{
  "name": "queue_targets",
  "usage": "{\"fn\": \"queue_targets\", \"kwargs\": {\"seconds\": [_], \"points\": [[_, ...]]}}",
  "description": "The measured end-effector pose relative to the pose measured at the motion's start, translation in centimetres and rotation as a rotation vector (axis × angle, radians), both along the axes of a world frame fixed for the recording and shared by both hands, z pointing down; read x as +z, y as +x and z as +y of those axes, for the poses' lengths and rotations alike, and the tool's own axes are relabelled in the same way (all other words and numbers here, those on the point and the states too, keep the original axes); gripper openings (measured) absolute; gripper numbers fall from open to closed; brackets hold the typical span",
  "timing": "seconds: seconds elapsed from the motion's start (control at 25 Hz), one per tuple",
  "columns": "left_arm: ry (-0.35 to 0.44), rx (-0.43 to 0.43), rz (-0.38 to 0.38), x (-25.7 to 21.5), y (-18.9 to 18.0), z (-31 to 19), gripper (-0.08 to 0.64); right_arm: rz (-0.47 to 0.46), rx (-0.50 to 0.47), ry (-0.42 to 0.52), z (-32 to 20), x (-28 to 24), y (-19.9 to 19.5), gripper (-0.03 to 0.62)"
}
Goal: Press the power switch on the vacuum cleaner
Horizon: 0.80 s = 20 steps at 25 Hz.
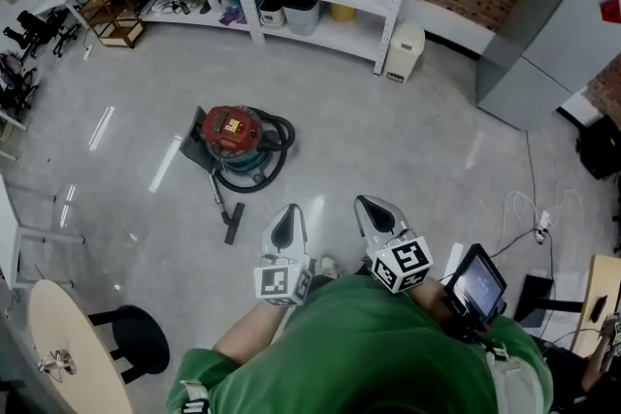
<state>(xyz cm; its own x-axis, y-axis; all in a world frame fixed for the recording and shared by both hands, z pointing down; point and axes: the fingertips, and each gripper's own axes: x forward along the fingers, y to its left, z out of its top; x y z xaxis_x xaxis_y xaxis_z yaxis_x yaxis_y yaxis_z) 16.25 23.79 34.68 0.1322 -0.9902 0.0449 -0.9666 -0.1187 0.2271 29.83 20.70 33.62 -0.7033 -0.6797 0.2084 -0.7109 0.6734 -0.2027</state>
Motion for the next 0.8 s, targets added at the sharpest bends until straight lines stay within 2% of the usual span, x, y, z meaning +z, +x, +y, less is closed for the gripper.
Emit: {"fn": "queue_targets", "kwargs": {"seconds": [0.4,0.8], "points": [[-0.010,-0.103,0.018,1.0,-3.2,-0.7,0.006,0.014,-0.086,-0.002,-2.3,0.5,-3.2,0.002],[-0.043,-0.224,-0.024,1.2,-3.5,-4.2,0.006,-0.019,-0.205,-0.033,-7.8,1.5,-3.9,0.002]]}}
